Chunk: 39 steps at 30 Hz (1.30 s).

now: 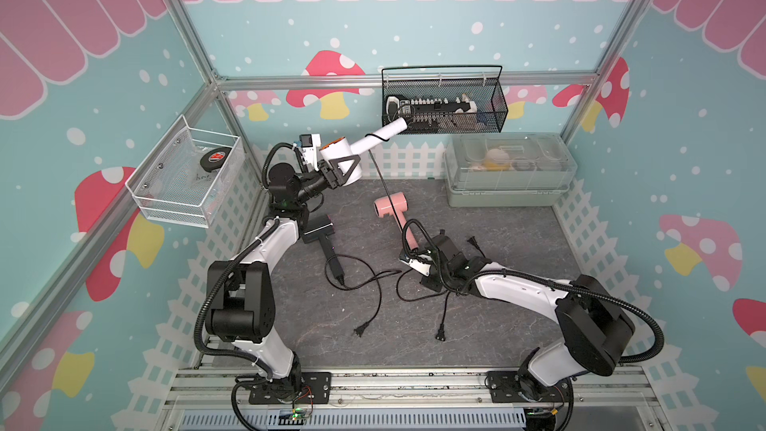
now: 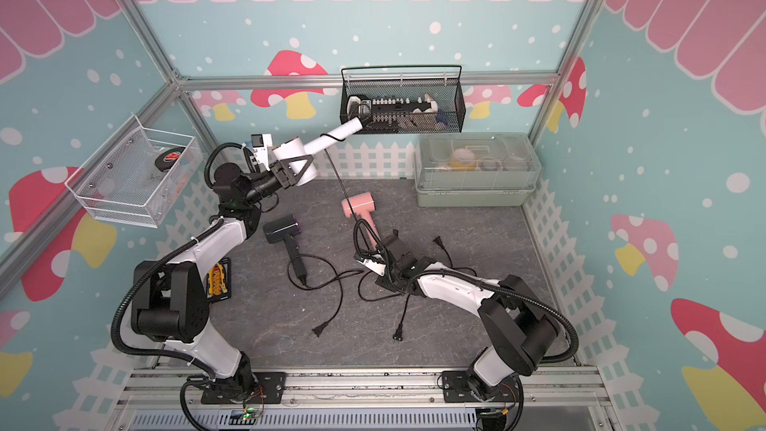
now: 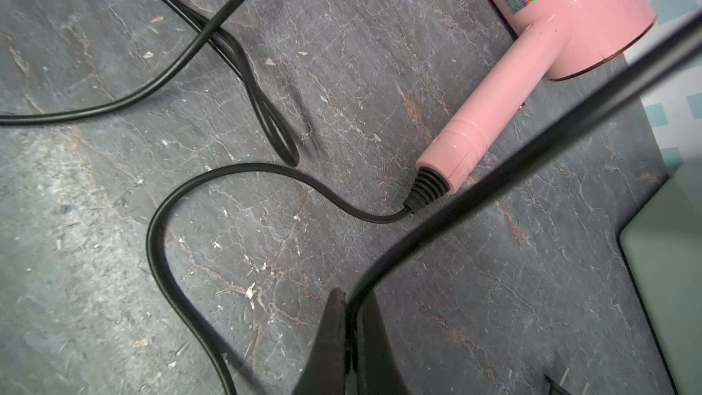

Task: Wrap the cord around the hair dryer
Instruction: Wrap the power cord around the hair dryer.

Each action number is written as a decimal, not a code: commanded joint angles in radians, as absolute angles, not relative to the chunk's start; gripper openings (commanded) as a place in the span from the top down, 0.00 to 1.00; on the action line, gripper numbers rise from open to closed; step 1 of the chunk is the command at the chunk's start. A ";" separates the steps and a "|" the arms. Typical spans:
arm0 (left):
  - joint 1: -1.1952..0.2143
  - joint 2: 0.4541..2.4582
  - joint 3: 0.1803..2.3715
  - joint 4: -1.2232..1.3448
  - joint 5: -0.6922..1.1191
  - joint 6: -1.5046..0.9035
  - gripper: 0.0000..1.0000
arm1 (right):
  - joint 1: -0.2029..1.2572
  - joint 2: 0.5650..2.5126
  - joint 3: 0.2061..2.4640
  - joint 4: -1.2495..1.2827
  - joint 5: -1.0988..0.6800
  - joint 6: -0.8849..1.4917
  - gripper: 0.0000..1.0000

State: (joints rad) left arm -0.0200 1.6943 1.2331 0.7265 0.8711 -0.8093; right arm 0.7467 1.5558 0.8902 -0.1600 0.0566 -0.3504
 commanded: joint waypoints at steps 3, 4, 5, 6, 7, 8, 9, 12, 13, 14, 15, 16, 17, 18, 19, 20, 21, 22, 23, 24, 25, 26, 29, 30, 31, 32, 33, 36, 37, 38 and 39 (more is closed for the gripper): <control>0.024 1.690 1.313 0.992 0.755 -0.911 1.00 | 0.756 1.643 0.876 -0.372 0.146 -0.348 1.00; 0.026 1.691 1.313 0.995 0.756 -0.916 1.00 | 0.755 1.651 0.879 -0.380 0.169 -0.343 1.00; 0.027 1.690 1.315 0.994 0.758 -0.917 1.00 | 0.755 1.657 0.881 -0.386 0.188 -0.337 1.00; 0.030 1.690 1.315 0.999 0.757 -0.924 1.00 | 0.753 1.660 0.884 -0.394 0.204 -0.329 1.00; 0.034 1.690 1.314 1.012 0.756 -0.936 1.00 | 0.749 1.659 0.884 -0.404 0.207 -0.326 1.00; 0.039 1.692 1.315 1.019 0.758 -0.949 1.00 | 0.746 1.657 0.885 -0.410 0.213 -0.319 1.00; 0.043 1.692 1.315 1.049 0.758 -0.962 1.00 | 0.744 1.656 0.887 -0.418 0.213 -0.312 1.00; 0.048 1.684 1.310 1.019 0.752 -0.934 1.00 | 0.744 1.641 0.897 -0.433 0.174 -0.310 1.00; 0.046 1.680 1.309 0.990 0.754 -0.921 1.00 | 0.744 1.636 0.897 -0.431 0.169 -0.310 1.00; 0.044 1.678 1.307 0.973 0.756 -0.906 1.00 | 0.744 1.627 0.899 -0.430 0.169 -0.310 1.00; 0.042 1.678 1.303 0.960 0.758 -0.895 1.00 | 0.744 1.617 0.900 -0.428 0.167 -0.312 1.00; 0.038 1.674 1.299 0.950 0.761 -0.884 1.00 | 0.745 1.605 0.903 -0.429 0.160 -0.317 1.00; 0.033 1.668 1.293 0.922 0.762 -0.861 1.00 | 0.746 1.588 0.907 -0.431 0.152 -0.322 1.00; 0.026 1.659 1.287 0.883 0.759 -0.828 1.00 | 0.748 1.567 0.914 -0.436 0.141 -0.327 1.00; 0.019 1.648 1.283 0.838 0.757 -0.794 1.00 | 0.753 1.546 0.921 -0.443 0.133 -0.334 1.00; 0.009 1.637 1.282 0.776 0.755 -0.738 1.00 | 0.760 1.519 0.931 -0.454 0.135 -0.339 1.00; -0.002 1.625 1.284 0.700 0.746 -0.678 1.00 | 0.767 1.490 0.941 -0.468 0.136 -0.343 1.00; -0.012 1.615 1.288 0.634 0.738 -0.624 1.00 | 0.772 1.463 0.951 -0.481 0.139 -0.347 1.00; -0.029 1.607 1.298 0.551 0.727 -0.556 1.00 | 0.778 1.428 0.966 -0.500 0.145 -0.351 1.00; -0.047 1.599 1.312 0.459 0.714 -0.484 1.00 | 0.784 1.391 0.977 -0.517 0.156 -0.357 1.00; -0.062 1.594 1.321 0.391 0.701 -0.428 1.00 | 0.788 1.359 0.988 -0.530 0.171 -0.361 1.00; -0.081 1.590 1.334 0.316 0.688 -0.366 1.00 | 0.790 1.321 1.002 -0.545 0.188 -0.368 1.00; -0.134 1.587 1.360 0.145 0.665 -0.235 1.00 | 0.790 1.232 1.045 -0.582 0.263 -0.403 1.00; -0.153 1.585 1.361 0.103 0.658 -0.205 1.00 | 0.790 1.209 1.064 -0.592 0.296 -0.421 1.00; -0.168 1.584 1.363 0.068 0.658 -0.178 1.00 | 0.790 1.193 1.080 -0.598 0.332 -0.439 1.00; -0.188 1.585 1.363 0.026 0.656 -0.153 1.00 | 0.788 1.178 1.099 -0.599 0.373 -0.466 1.00; -0.207 1.582 1.360 -0.010 0.655 -0.125 1.00 | 0.784 1.165 1.120 -0.594 0.406 -0.493 1.00; -0.262 1.566 1.331 -0.087 0.653 -0.065 1.00 | 0.744 1.157 1.193 -0.585 0.451 -0.560 1.00; -0.278 1.561 1.317 -0.104 0.648 -0.051 1.00 | 0.726 1.161 1.216 -0.582 0.456 -0.577 1.00; -0.297 1.552 1.298 -0.120 0.644 -0.041 1.00 | 0.704 1.169 1.242 -0.575 0.461 -0.598 1.00; -0.313 1.545 1.277 -0.131 0.647 -0.033 1.00 | 0.679 1.176 1.266 -0.565 0.460 -0.619 1.00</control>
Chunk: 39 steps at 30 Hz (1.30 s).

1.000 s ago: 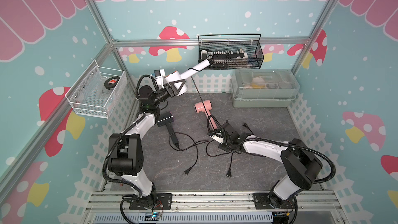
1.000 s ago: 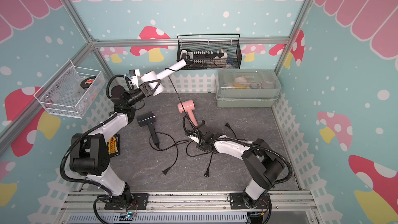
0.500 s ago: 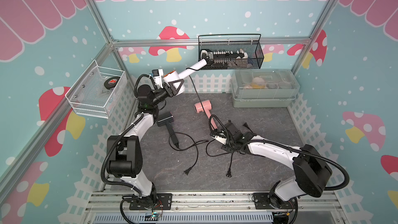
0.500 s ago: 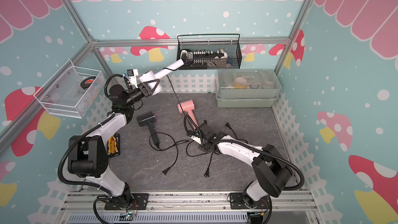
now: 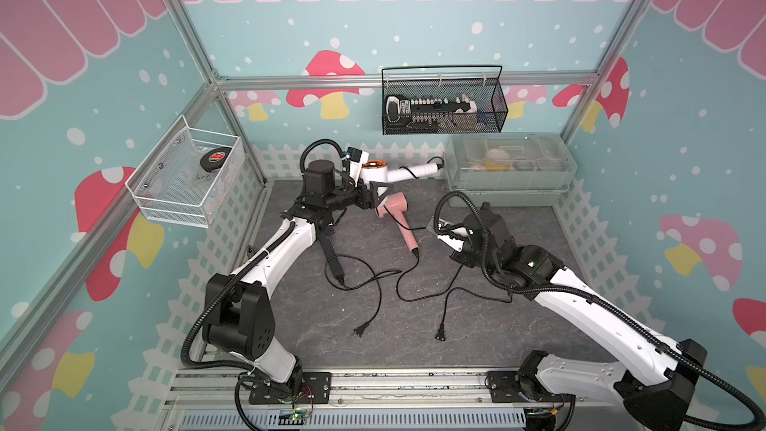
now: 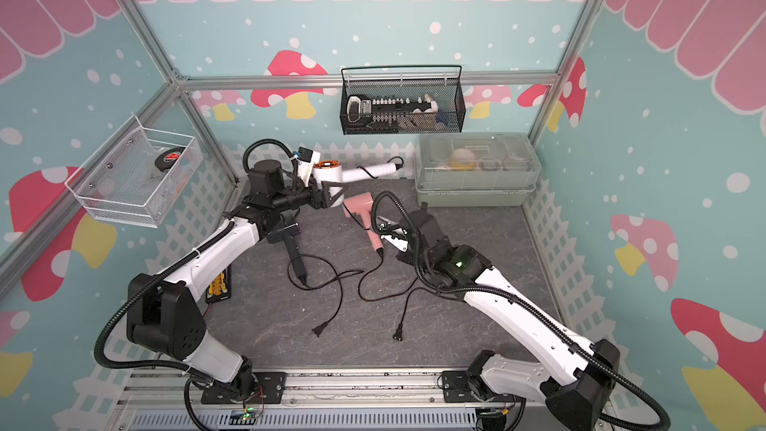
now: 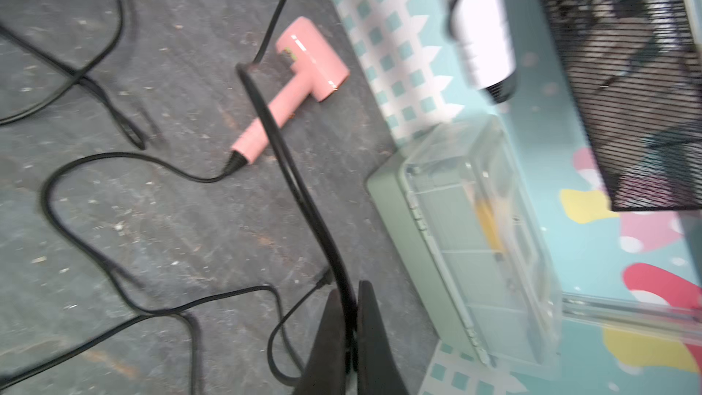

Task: Wrap the cord around the hair dryer
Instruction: Wrap the power cord around the hair dryer.

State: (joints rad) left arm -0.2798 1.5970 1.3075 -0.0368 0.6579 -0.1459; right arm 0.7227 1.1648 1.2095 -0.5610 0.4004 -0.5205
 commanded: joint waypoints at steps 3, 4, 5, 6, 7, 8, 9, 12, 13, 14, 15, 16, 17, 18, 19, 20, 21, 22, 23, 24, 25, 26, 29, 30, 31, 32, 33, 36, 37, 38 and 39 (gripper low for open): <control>-0.357 1.520 1.225 -0.158 0.663 -0.007 1.00 | 0.603 1.204 1.343 -0.543 0.432 -0.660 1.00; -0.369 1.514 1.213 -0.172 0.665 0.004 1.00 | 0.580 1.219 1.368 -0.539 0.420 -0.670 1.00; -0.381 1.507 1.204 -0.191 0.672 0.018 1.00 | 0.554 1.234 1.396 -0.536 0.410 -0.681 1.00; -0.394 1.500 1.198 -0.212 0.678 0.033 1.00 | 0.530 1.252 1.424 -0.534 0.398 -0.692 1.00; -0.401 1.496 1.197 -0.230 0.688 0.042 1.00 | 0.513 1.268 1.449 -0.533 0.384 -0.702 1.00; -0.405 1.494 1.196 -0.252 0.705 0.053 1.00 | 0.494 1.287 1.475 -0.531 0.367 -0.712 1.00; -0.425 1.491 1.198 -0.273 0.721 0.067 1.00 | 0.478 1.307 1.501 -0.531 0.351 -0.720 1.00; -0.465 1.498 1.203 -0.316 0.757 0.096 1.00 | 0.442 1.362 1.566 -0.528 0.295 -0.734 1.00; -0.475 1.501 1.205 -0.323 0.768 0.102 1.00 | 0.435 1.378 1.580 -0.528 0.278 -0.738 1.00; -0.489 1.507 1.207 -0.330 0.786 0.108 1.00 | 0.426 1.397 1.596 -0.526 0.264 -0.741 1.00; -0.501 1.513 1.209 -0.330 0.801 0.107 1.00 | 0.416 1.417 1.612 -0.526 0.248 -0.742 1.00; -0.514 1.519 1.211 -0.331 0.818 0.107 1.00 | 0.407 1.432 1.623 -0.524 0.231 -0.742 1.00; -0.528 1.527 1.214 -0.330 0.841 0.110 1.00 | 0.395 1.451 1.635 -0.522 0.216 -0.739 1.00; -0.545 1.533 1.215 -0.330 0.861 0.112 1.00 | 0.385 1.471 1.646 -0.523 0.202 -0.736 1.00; -0.557 1.537 1.217 -0.329 0.874 0.113 1.00 | 0.376 1.485 1.653 -0.523 0.187 -0.731 1.00; -0.572 1.542 1.219 -0.330 0.889 0.116 1.00 | 0.364 1.501 1.659 -0.523 0.166 -0.725 1.00; -0.581 1.545 1.222 -0.325 0.907 0.115 1.00 | 0.352 1.517 1.664 -0.524 0.140 -0.714 1.00; -0.587 1.546 1.220 -0.309 0.928 0.103 1.00 | 0.343 1.529 1.665 -0.523 0.116 -0.706 1.00; -0.589 1.545 1.214 -0.276 0.954 0.082 1.00 | 0.333 1.544 1.666 -0.524 0.091 -0.695 1.00; -0.589 1.539 1.206 -0.233 0.979 0.052 1.00 | 0.323 1.555 1.662 -0.524 0.064 -0.684 1.00; -0.589 1.535 1.199 -0.194 0.993 0.026 1.00 | 0.313 1.567 1.658 -0.523 0.042 -0.672 1.00; -0.588 1.527 1.196 -0.157 1.005 0.005 1.00 | 0.302 1.580 1.652 -0.523 0.021 -0.659 1.00; -0.569 1.503 1.187 -0.035 1.038 -0.082 1.00 | 0.258 1.609 1.627 -0.521 -0.066 -0.608 1.00; -0.556 1.497 1.179 0.035 1.053 -0.134 1.00 | 0.240 1.616 1.614 -0.516 -0.105 -0.585 1.00; -0.542 1.491 1.166 0.104 1.067 -0.189 1.00 | 0.223 1.621 1.601 -0.508 -0.133 -0.564 1.00; -0.523 1.485 1.150 0.197 1.081 -0.257 1.00 | 0.205 1.623 1.582 -0.498 -0.166 -0.541 1.00; -0.505 1.483 1.133 0.293 1.093 -0.329 1.00 | 0.190 1.626 1.568 -0.488 -0.197 -0.518 1.00; -0.446 1.494 1.082 0.589 1.109 -0.546 1.00 | 0.144 1.623 1.511 -0.450 -0.292 -0.449 1.00; -0.429 1.502 1.069 0.668 1.110 -0.604 1.00 | 0.131 1.620 1.493 -0.434 -0.321 -0.427 1.00; -0.415 1.512 1.057 0.760 1.110 -0.669 1.00 | 0.119 1.615 1.471 -0.415 -0.355 -0.401 1.00; -0.394 1.523 1.047 0.829 1.109 -0.719 1.00 | 0.111 1.614 1.454 -0.401 -0.377 -0.383 1.00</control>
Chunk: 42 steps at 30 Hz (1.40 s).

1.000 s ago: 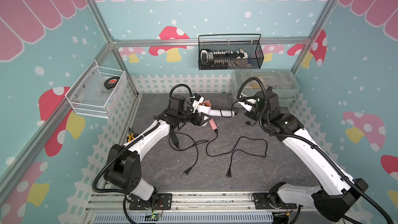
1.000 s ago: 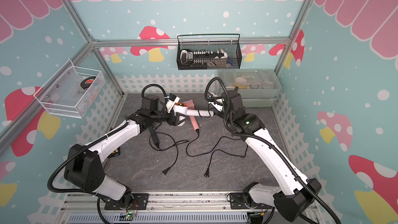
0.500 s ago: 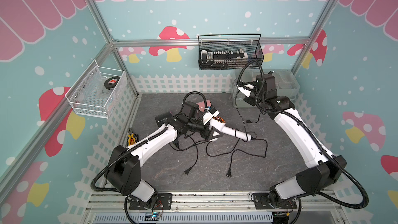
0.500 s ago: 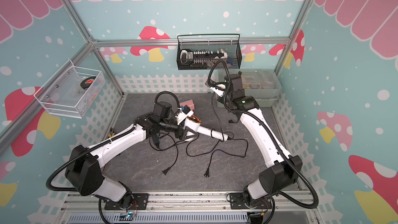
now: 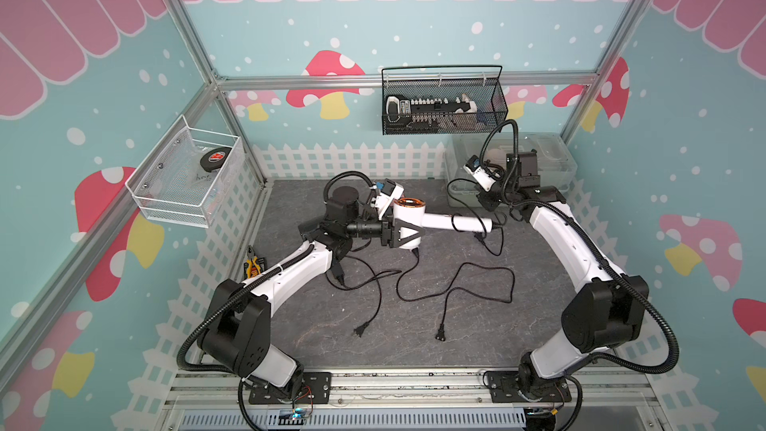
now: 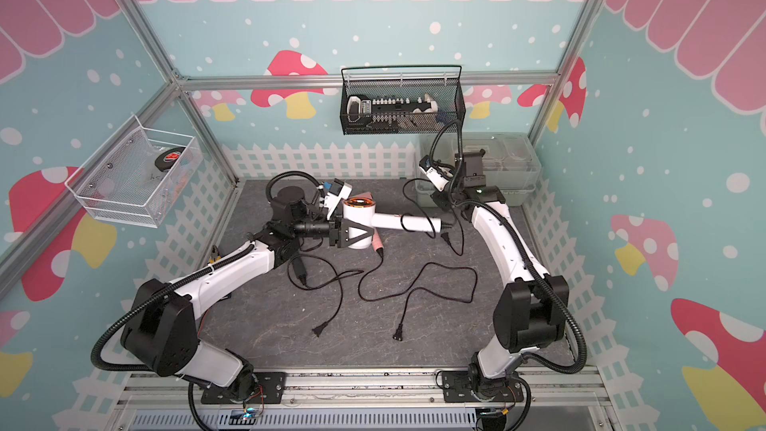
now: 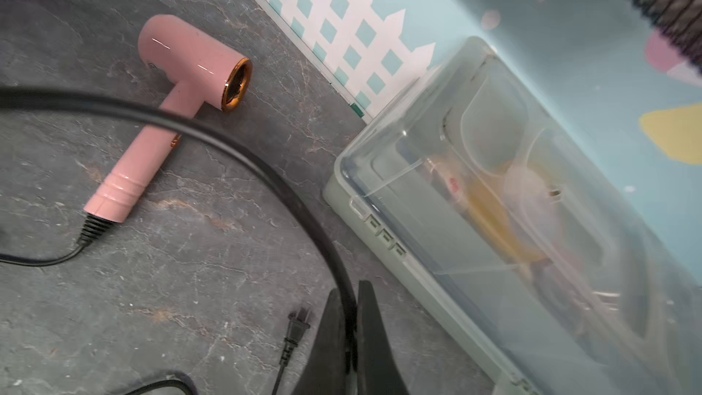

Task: Wrap the cord around the hair dryer
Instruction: Wrap the power cord around the hair dryer.

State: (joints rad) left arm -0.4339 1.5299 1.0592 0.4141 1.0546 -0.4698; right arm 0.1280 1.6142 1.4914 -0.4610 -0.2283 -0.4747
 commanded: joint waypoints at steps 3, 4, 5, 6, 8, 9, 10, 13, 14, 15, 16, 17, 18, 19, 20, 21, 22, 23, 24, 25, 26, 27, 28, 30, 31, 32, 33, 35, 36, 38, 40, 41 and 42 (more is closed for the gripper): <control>-0.353 1.563 1.032 1.036 1.099 -0.868 1.00 | 0.094 1.611 1.408 -0.368 -0.445 -0.330 1.00; -0.342 1.579 1.030 1.110 1.091 -0.912 1.00 | 0.089 1.610 1.393 -0.357 -0.464 -0.313 1.00; -0.332 1.595 1.033 1.168 1.083 -0.955 1.00 | 0.087 1.610 1.378 -0.345 -0.481 -0.297 1.00; -0.324 1.611 1.036 1.216 1.075 -0.991 1.00 | 0.085 1.607 1.363 -0.333 -0.495 -0.282 1.00; -0.306 1.646 1.048 1.299 1.052 -1.054 1.00 | 0.086 1.598 1.314 -0.286 -0.529 -0.235 1.00; -0.300 1.659 1.054 1.320 1.042 -1.072 1.00 | 0.086 1.591 1.290 -0.260 -0.545 -0.213 1.00; -0.292 1.672 1.065 1.331 1.030 -1.083 1.00 | 0.086 1.581 1.262 -0.231 -0.560 -0.189 1.00; -0.277 1.689 1.083 1.264 0.973 -1.033 1.00 | 0.102 1.536 1.152 -0.131 -0.571 -0.133 1.00; -0.273 1.690 1.090 1.206 0.949 -0.989 1.00 | 0.117 1.517 1.111 -0.111 -0.555 -0.129 1.00; -0.272 1.687 1.097 1.144 0.931 -0.942 1.00 | 0.135 1.501 1.089 -0.101 -0.537 -0.131 1.00; -0.272 1.681 1.107 1.054 0.905 -0.879 1.00 | 0.158 1.482 1.060 -0.099 -0.509 -0.140 1.00; -0.272 1.674 1.118 0.960 0.881 -0.819 1.00 | 0.186 1.464 1.036 -0.097 -0.482 -0.147 1.00; -0.271 1.670 1.128 0.904 0.861 -0.776 1.00 | 0.213 1.450 1.015 -0.097 -0.459 -0.157 1.00; -0.271 1.670 1.143 0.846 0.842 -0.737 1.00 | 0.249 1.432 0.993 -0.098 -0.424 -0.171 1.00; -0.271 1.669 1.159 0.795 0.827 -0.705 1.00 | 0.289 1.419 0.976 -0.109 -0.384 -0.191 1.00; -0.270 1.673 1.174 0.759 0.817 -0.682 1.00 | 0.321 1.411 0.970 -0.122 -0.357 -0.209 1.00; -0.270 1.678 1.193 0.711 0.807 -0.653 1.00 | 0.360 1.406 0.965 -0.144 -0.326 -0.232 1.00; -0.270 1.681 1.209 0.668 0.796 -0.625 1.00 | 0.394 1.401 0.964 -0.167 -0.296 -0.252 1.00; -0.270 1.685 1.222 0.633 0.784 -0.603 1.00 | 0.423 1.398 0.965 -0.187 -0.270 -0.269 1.00; -0.270 1.690 1.237 0.594 0.772 -0.576 1.00 | 0.456 1.395 0.967 -0.216 -0.238 -0.291 1.00; -0.270 1.693 1.254 0.543 0.755 -0.542 1.00 | 0.486 1.388 0.967 -0.240 -0.206 -0.309 1.00; -0.270 1.695 1.268 0.498 0.738 -0.512 1.00 | 0.510 1.380 0.968 -0.260 -0.184 -0.321 1.00; -0.269 1.699 1.284 0.451 0.721 -0.477 1.00 | 0.537 1.371 0.970 -0.282 -0.158 -0.332 1.00; -0.270 1.706 1.317 0.348 0.689 -0.404 1.00 | 0.585 1.351 0.992 -0.335 -0.108 -0.351 1.00; -0.270 1.710 1.333 0.302 0.672 -0.371 1.00 | 0.611 1.341 1.010 -0.372 -0.077 -0.363 1.00; -0.271 1.712 1.345 0.261 0.653 -0.343 1.00 | 0.635 1.327 1.028 -0.408 -0.049 -0.377 1.00; -0.273 1.713 1.357 0.220 0.642 -0.313 1.00 | 0.652 1.316 1.044 -0.435 -0.028 -0.386 1.00; -0.287 1.716 1.388 0.109 0.602 -0.226 1.00 | 0.681 1.292 1.091 -0.507 0.024 -0.415 1.00; -0.298 1.717 1.400 0.058 0.587 -0.188 1.00 | 0.688 1.282 1.112 -0.532 0.041 -0.427 1.00; -0.328 1.717 1.425 -0.042 0.557 -0.105 1.00 | 0.692 1.258 1.160 -0.579 0.081 -0.455 1.00; -0.354 1.709 1.428 -0.098 0.548 -0.056 1.00 | 0.692 1.238 1.202 -0.603 0.121 -0.488 1.00; -0.367 1.703 1.425 -0.120 0.545 -0.037 1.00 | 0.692 1.230 1.227 -0.615 0.144 -0.511 1.00; -0.379 1.697 1.418 -0.140 0.543 -0.021 1.00 | 0.691 1.229 1.251 -0.624 0.169 -0.531 1.00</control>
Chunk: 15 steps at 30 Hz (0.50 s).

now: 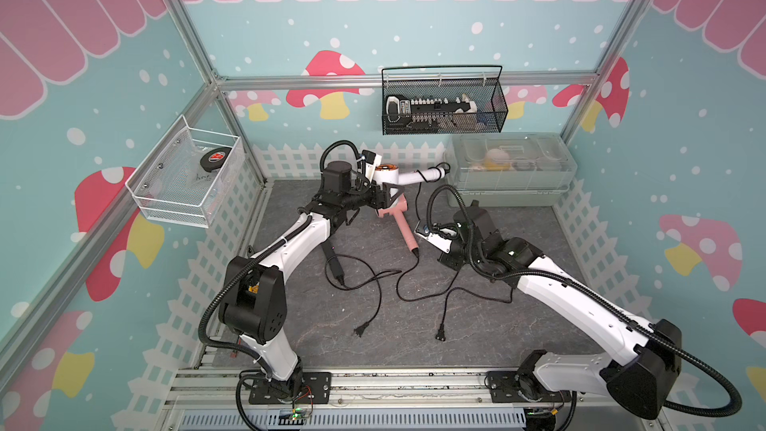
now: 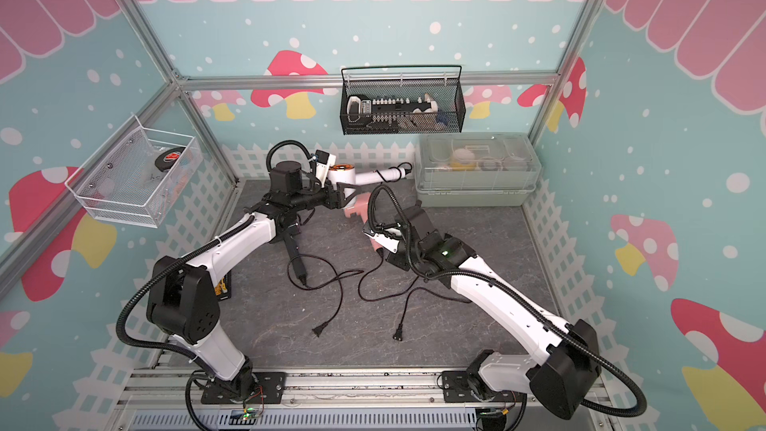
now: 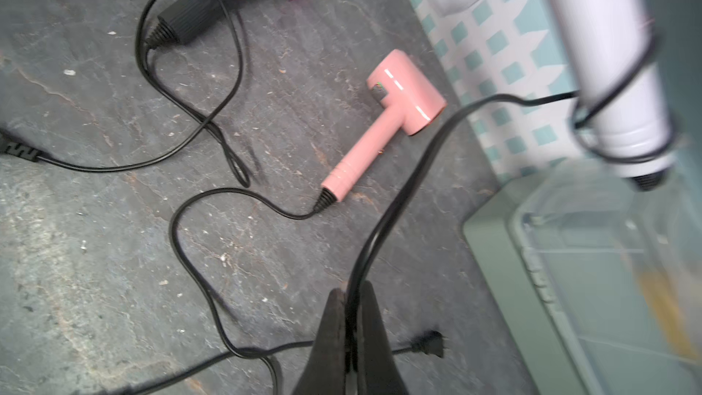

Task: Wrap the cord around the hair dryer
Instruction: Wrap the power cord around the hair dryer.

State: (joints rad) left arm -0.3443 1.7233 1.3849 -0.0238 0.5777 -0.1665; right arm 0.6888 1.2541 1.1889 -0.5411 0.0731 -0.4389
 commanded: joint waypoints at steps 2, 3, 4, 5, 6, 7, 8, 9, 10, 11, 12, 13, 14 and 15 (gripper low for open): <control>-0.404 1.679 1.402 -0.186 0.538 0.018 1.00 | 0.686 1.232 1.307 -0.642 0.215 -0.580 1.00; -0.405 1.668 1.388 -0.199 0.541 0.033 1.00 | 0.680 1.235 1.329 -0.644 0.230 -0.601 1.00; -0.436 1.654 1.371 -0.213 0.545 0.050 1.00 | 0.670 1.243 1.354 -0.644 0.241 -0.623 1.00; -0.449 1.637 1.355 -0.231 0.550 0.067 1.00 | 0.654 1.251 1.381 -0.647 0.248 -0.640 1.00; -0.460 1.624 1.340 -0.247 0.548 0.080 1.00 | 0.639 1.262 1.405 -0.650 0.250 -0.653 1.00; -0.471 1.606 1.327 -0.264 0.546 0.092 1.00 | 0.621 1.274 1.434 -0.654 0.254 -0.668 1.00; -0.478 1.589 1.310 -0.278 0.550 0.103 1.00 | 0.604 1.287 1.459 -0.656 0.258 -0.681 1.00; -0.484 1.574 1.297 -0.292 0.561 0.111 1.00 | 0.589 1.298 1.481 -0.657 0.256 -0.694 1.00; -0.490 1.554 1.285 -0.301 0.581 0.117 1.00 | 0.570 1.311 1.505 -0.657 0.248 -0.705 1.00; -0.495 1.536 1.271 -0.312 0.596 0.124 1.00 | 0.547 1.327 1.532 -0.657 0.238 -0.714 1.00; -0.500 1.521 1.264 -0.323 0.622 0.132 1.00 | 0.527 1.341 1.554 -0.657 0.226 -0.720 1.00; -0.503 1.503 1.250 -0.329 0.650 0.137 1.00 | 0.507 1.361 1.580 -0.657 0.212 -0.727 1.00; -0.508 1.486 1.237 -0.328 0.676 0.142 1.00 | 0.487 1.378 1.602 -0.657 0.194 -0.729 1.00; -0.511 1.474 1.228 -0.330 0.708 0.148 1.00 | 0.468 1.395 1.621 -0.658 0.169 -0.732 1.00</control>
State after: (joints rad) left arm -0.5018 1.5379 1.2427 -0.3233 0.5983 0.0692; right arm 0.5045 1.3640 1.5677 -0.6518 0.2092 -0.6781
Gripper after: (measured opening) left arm 0.722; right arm 0.048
